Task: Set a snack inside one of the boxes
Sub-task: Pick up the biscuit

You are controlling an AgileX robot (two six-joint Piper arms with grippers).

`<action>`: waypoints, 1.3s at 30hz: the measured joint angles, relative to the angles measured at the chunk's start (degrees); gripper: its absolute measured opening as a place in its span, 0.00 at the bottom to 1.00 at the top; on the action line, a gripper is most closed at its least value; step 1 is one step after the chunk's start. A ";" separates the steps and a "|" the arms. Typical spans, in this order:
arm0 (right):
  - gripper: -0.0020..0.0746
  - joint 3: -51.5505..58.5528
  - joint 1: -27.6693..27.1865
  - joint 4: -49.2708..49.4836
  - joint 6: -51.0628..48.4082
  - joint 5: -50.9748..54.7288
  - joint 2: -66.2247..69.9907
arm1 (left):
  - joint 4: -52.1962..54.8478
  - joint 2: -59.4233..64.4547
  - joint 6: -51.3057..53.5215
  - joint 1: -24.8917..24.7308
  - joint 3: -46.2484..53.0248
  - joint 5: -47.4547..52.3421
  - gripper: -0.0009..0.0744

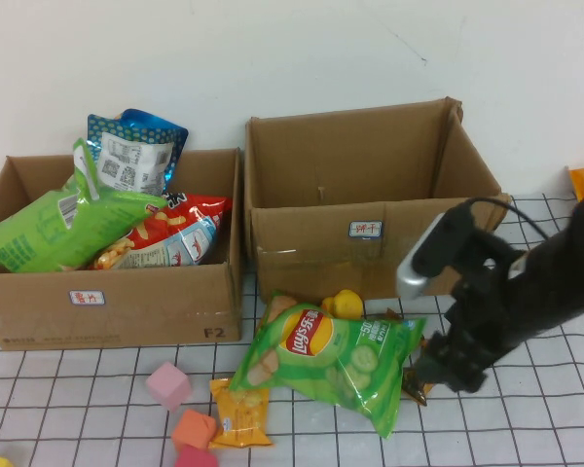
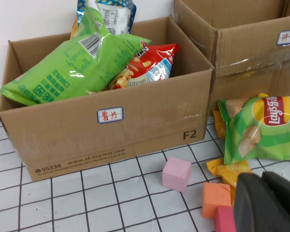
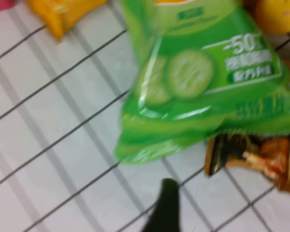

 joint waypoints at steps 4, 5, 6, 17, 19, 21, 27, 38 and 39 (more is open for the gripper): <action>0.90 -0.09 0.12 0.50 0.34 -5.62 5.26 | 0.00 0.00 0.00 0.00 0.00 0.04 0.01; 0.91 -0.09 0.12 0.50 0.35 -6.54 6.33 | 0.00 0.00 0.00 0.00 0.00 0.04 0.01; 0.92 -0.09 0.12 0.50 0.43 -7.61 7.66 | 0.00 0.00 0.00 0.00 0.00 0.04 0.01; 0.93 -0.13 0.12 0.50 0.58 -15.89 18.44 | 0.12 0.00 0.00 0.00 0.00 0.04 0.01; 0.93 -0.22 0.12 0.50 0.58 -17.65 19.63 | 0.12 0.00 0.00 0.00 0.00 0.04 0.01; 0.93 -0.26 0.12 0.50 0.58 -19.03 20.32 | 0.12 0.00 0.00 0.00 0.00 0.04 0.01; 0.93 -0.54 0.12 0.59 0.58 -20.27 21.32 | 0.12 0.00 0.00 0.00 0.00 0.04 0.01; 0.79 -0.63 -0.62 0.59 0.46 -14.29 21.32 | -0.11 0.00 0.00 0.00 0.00 0.04 0.01; 0.73 -0.63 -0.62 0.59 0.46 -13.77 21.32 | -0.11 0.00 0.00 0.00 0.00 0.04 0.01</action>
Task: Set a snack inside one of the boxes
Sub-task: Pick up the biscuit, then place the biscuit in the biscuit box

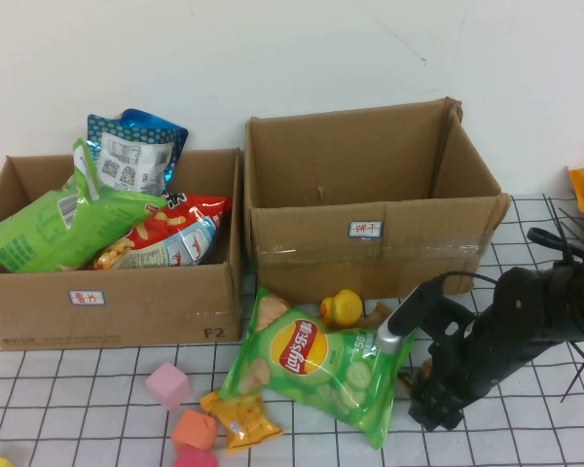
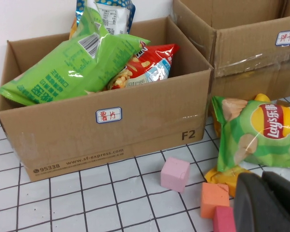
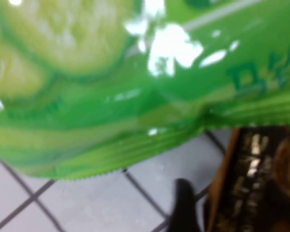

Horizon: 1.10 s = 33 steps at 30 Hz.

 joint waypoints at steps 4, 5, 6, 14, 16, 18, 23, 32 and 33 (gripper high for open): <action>0.46 0.00 0.00 0.00 0.00 1.94 -0.37 | -0.14 0.00 0.00 0.00 0.00 0.00 0.01; 0.38 0.00 0.00 0.00 0.00 2.58 -0.71 | -0.14 0.00 0.00 0.00 0.00 0.00 0.01; 0.32 0.00 0.00 0.00 0.00 2.95 -1.31 | -0.14 0.00 0.00 0.00 0.00 0.00 0.01; 0.08 0.00 0.00 0.00 3.63 8.14 -12.13 | -0.14 0.00 0.00 0.00 0.00 0.00 0.01; 0.07 0.00 0.00 0.00 4.01 9.14 -15.65 | -0.14 0.00 0.00 0.00 0.00 0.00 0.01; 0.07 0.00 0.00 0.04 4.21 9.49 -19.25 | -0.14 0.00 0.00 0.00 0.00 0.00 0.01; 0.07 0.00 0.00 0.85 4.21 4.14 -27.88 | -0.14 0.00 0.00 0.00 0.00 0.00 0.01; 0.10 -1.56 -0.24 6.87 4.30 -20.15 -26.60 | -0.14 0.00 0.00 0.00 0.00 0.00 0.01; 0.12 -2.52 -0.39 7.11 4.30 -20.92 -25.46 | -0.14 0.00 0.00 0.00 0.00 0.00 0.01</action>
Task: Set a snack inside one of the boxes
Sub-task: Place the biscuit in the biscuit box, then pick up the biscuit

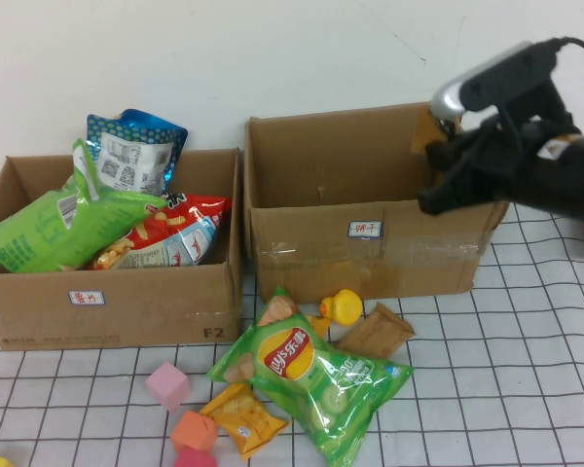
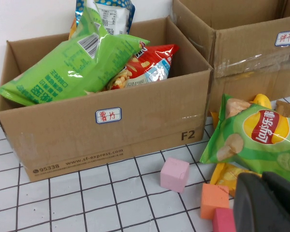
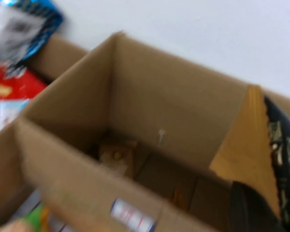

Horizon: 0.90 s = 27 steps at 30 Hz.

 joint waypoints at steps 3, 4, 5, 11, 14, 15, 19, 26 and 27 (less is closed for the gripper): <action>0.20 -4.92 -0.62 0.41 0.00 -0.95 4.99 | 0.00 0.00 0.00 0.00 0.00 0.00 0.01; 0.24 -6.77 -1.05 0.67 0.00 -0.95 6.98 | 0.00 0.00 0.00 0.00 0.00 0.00 0.01; 0.29 -8.65 -1.16 1.03 0.00 -0.95 9.03 | 0.00 0.00 0.00 0.00 0.00 0.00 0.01; 0.60 -18.16 -2.48 4.15 0.00 6.36 18.00 | 0.00 0.00 0.00 0.00 0.00 0.00 0.01; 0.62 -21.54 -2.94 4.19 0.00 15.31 19.01 | 0.00 0.00 0.00 0.00 0.00 0.00 0.01; 0.61 -22.33 -2.94 4.19 0.00 18.71 19.01 | 0.00 0.00 0.00 0.00 0.00 0.00 0.01; 0.40 -25.52 -2.94 3.59 -1.28 31.43 17.87 | -0.03 0.00 0.00 0.00 0.00 0.00 0.01; 0.05 -26.83 -1.78 2.89 -5.87 48.33 10.89 | -0.03 0.00 0.00 0.00 0.00 0.00 0.01; 0.05 -26.94 -1.26 2.78 -6.32 50.89 9.90 | -0.03 0.00 0.00 0.00 0.00 0.00 0.01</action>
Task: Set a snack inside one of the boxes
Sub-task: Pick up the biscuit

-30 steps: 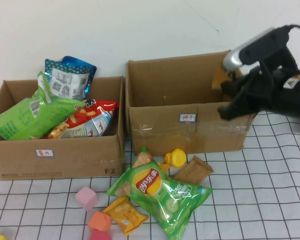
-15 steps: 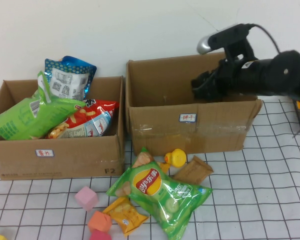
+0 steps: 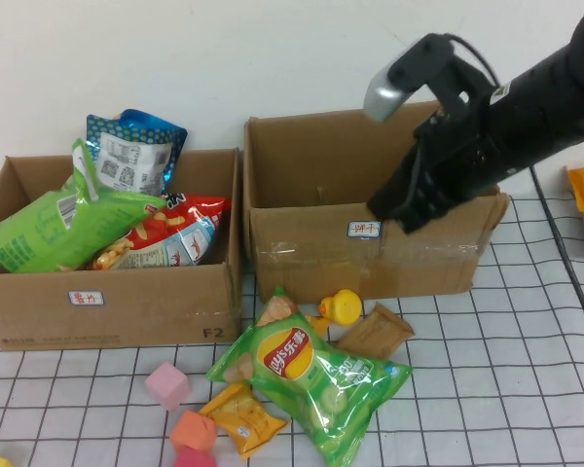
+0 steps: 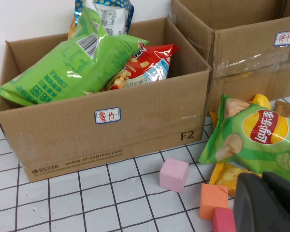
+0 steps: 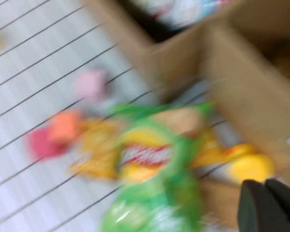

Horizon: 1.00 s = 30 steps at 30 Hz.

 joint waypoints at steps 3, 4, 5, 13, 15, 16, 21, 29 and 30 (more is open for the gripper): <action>0.03 -0.23 3.73 -1.52 -0.68 8.08 -1.60 | 0.00 0.00 0.00 0.00 0.00 0.00 0.01; 0.03 -0.23 5.70 -2.33 -0.68 10.08 -1.65 | 0.00 0.00 0.00 0.00 0.00 0.00 0.01; 0.03 -0.23 8.04 -3.76 -0.30 12.23 -1.65 | 0.00 0.00 0.00 0.00 0.00 0.00 0.01; 0.03 0.30 27.76 -22.72 15.04 12.47 0.17 | 0.00 0.00 0.00 0.00 0.00 0.00 0.01; 0.03 0.30 30.51 -26.99 19.36 11.24 1.69 | 0.00 0.00 0.00 0.00 0.00 0.00 0.01; 0.03 0.30 31.13 -28.03 20.65 10.73 2.46 | 0.00 0.00 0.00 0.00 0.00 0.00 0.01; 0.03 0.30 31.62 -28.66 23.96 8.34 8.49 | 0.00 0.00 0.00 0.00 0.00 0.00 0.01; 0.19 0.30 31.62 -24.45 24.36 -1.16 15.96 | 0.00 0.00 -0.12 0.00 0.00 0.00 0.01; 0.24 0.30 31.62 -23.91 24.36 -2.97 16.71 | 0.00 0.00 -0.12 0.00 0.00 0.00 0.01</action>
